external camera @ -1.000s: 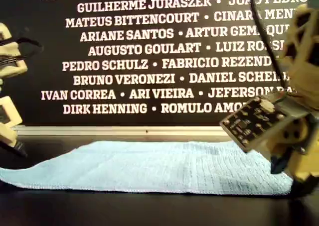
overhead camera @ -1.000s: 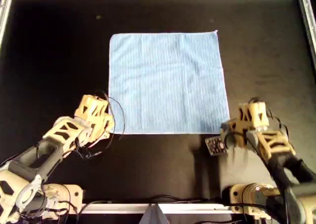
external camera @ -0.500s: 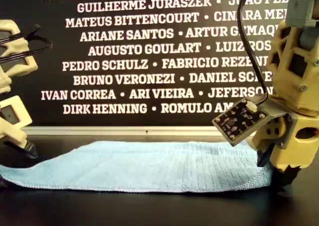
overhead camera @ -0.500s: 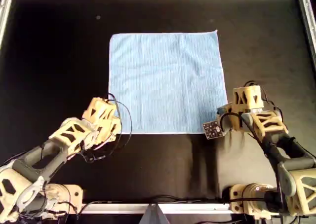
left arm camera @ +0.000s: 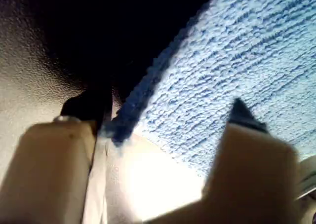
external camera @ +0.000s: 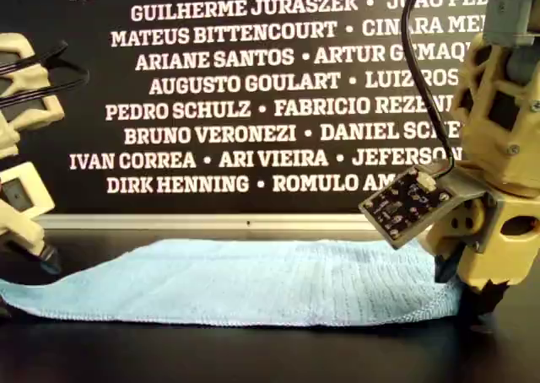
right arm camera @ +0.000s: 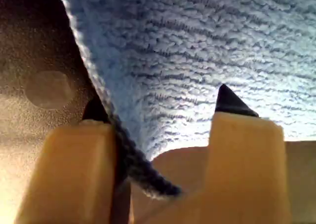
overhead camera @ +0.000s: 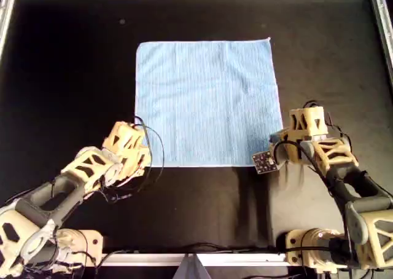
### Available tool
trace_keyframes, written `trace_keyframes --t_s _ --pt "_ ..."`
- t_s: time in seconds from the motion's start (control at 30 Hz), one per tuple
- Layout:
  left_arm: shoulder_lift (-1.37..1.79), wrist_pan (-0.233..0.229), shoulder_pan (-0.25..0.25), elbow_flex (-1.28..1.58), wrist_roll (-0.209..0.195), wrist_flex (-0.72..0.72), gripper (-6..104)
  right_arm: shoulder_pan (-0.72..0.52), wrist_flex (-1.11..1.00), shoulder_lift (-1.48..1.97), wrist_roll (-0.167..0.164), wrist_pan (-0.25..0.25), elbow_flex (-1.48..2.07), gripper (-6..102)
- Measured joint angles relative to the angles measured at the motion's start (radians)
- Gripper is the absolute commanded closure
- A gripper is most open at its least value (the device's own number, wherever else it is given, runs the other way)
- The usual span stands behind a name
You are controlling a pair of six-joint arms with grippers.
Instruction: Fold a cloth
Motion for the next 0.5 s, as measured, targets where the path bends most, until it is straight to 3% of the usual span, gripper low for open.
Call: trace_keyframes --t_s 0.13,0.37,0.4,0.5 --pt "0.0 0.002 0.0 0.0 0.0 0.0 61 0.003 0.0 0.006 0.002 0.006 0.0 52" --pt "0.011 0.003 0.0 0.002 -0.014 -0.002 99 0.005 0.0 0.014 0.002 0.005 0.002 97" --pt "0.011 0.003 0.0 0.002 -0.014 -0.002 101 0.005 0.0 0.014 0.002 0.005 0.002 100" --pt "0.011 0.003 -0.002 -0.005 -0.014 -0.002 99 0.006 0.0 0.014 0.002 0.005 0.002 96"
